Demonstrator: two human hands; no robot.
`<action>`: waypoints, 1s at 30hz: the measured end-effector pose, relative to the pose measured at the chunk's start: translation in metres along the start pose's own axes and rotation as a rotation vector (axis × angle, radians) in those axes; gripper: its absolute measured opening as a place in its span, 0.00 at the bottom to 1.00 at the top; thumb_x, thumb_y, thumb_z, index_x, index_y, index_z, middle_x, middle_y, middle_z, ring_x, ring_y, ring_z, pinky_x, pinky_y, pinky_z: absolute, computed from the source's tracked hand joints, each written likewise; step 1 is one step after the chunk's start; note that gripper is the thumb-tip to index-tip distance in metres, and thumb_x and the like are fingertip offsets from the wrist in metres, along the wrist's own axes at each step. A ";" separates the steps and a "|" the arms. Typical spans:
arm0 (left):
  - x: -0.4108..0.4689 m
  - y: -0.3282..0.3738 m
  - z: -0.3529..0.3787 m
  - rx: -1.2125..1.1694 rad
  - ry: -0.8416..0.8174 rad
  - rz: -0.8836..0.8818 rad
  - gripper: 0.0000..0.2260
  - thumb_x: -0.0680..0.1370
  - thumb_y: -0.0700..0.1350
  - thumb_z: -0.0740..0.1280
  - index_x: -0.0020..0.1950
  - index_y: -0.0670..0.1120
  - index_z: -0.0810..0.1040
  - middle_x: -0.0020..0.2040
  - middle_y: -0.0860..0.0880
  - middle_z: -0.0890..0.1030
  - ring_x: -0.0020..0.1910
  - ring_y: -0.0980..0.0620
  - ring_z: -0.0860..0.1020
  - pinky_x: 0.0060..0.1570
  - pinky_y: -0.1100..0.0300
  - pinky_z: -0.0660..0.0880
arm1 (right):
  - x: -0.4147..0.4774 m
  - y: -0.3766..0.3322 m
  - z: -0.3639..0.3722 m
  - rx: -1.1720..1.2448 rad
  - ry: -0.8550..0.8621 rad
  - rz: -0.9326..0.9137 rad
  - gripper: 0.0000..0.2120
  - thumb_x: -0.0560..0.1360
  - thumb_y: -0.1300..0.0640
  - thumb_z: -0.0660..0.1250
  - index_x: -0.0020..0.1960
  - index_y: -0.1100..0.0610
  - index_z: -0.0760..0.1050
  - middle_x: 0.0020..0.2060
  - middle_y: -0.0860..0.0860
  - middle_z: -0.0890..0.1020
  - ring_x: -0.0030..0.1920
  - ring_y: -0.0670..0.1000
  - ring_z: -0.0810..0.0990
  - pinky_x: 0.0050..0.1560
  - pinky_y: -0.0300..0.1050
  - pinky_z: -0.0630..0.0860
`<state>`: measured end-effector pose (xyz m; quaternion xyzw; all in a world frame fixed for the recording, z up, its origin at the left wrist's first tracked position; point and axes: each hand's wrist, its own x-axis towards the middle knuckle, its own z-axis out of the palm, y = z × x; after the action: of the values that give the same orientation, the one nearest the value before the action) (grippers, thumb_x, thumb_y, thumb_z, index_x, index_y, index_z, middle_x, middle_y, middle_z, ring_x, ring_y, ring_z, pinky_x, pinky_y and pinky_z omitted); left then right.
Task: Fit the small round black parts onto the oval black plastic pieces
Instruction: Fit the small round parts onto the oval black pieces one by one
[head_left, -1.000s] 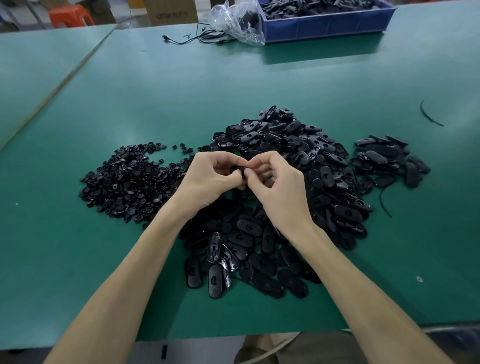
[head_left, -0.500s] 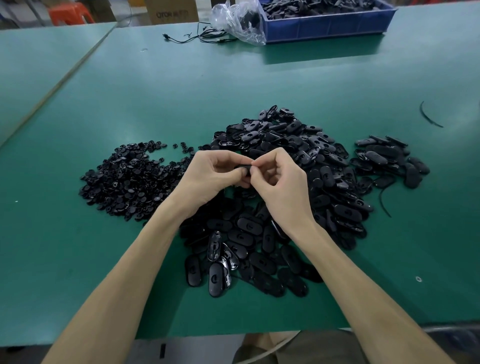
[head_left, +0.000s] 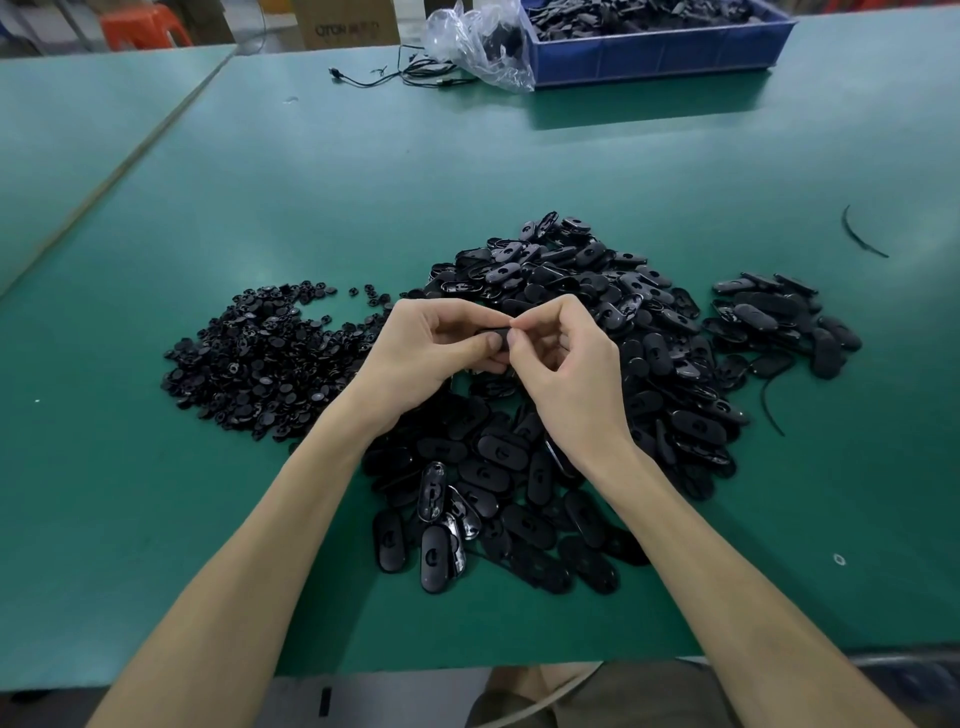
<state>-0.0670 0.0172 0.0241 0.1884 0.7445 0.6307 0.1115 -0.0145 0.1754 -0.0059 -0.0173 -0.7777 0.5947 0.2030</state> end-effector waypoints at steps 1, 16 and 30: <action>0.000 0.000 0.000 -0.002 -0.003 -0.001 0.10 0.78 0.29 0.71 0.59 0.33 0.83 0.50 0.35 0.86 0.42 0.49 0.86 0.48 0.60 0.82 | 0.000 0.000 0.000 -0.002 -0.001 -0.002 0.03 0.80 0.61 0.72 0.50 0.55 0.78 0.41 0.47 0.84 0.42 0.50 0.83 0.45 0.50 0.83; 0.009 0.002 -0.003 0.010 0.077 0.009 0.09 0.81 0.32 0.68 0.60 0.36 0.82 0.50 0.37 0.85 0.46 0.50 0.85 0.47 0.60 0.81 | 0.002 0.003 0.004 0.005 0.008 -0.024 0.06 0.82 0.59 0.69 0.58 0.52 0.78 0.46 0.47 0.84 0.46 0.44 0.82 0.46 0.31 0.76; 0.084 0.066 0.119 0.293 -0.195 0.072 0.04 0.76 0.38 0.76 0.50 0.42 0.86 0.41 0.50 0.86 0.34 0.61 0.81 0.39 0.67 0.78 | 0.004 0.027 0.006 -0.240 -0.219 -0.002 0.10 0.78 0.63 0.65 0.46 0.49 0.71 0.38 0.38 0.78 0.37 0.40 0.76 0.39 0.33 0.73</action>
<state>-0.0859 0.1677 0.0732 0.2892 0.8069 0.4979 0.1318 -0.0254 0.1789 -0.0309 0.0245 -0.8608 0.4955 0.1140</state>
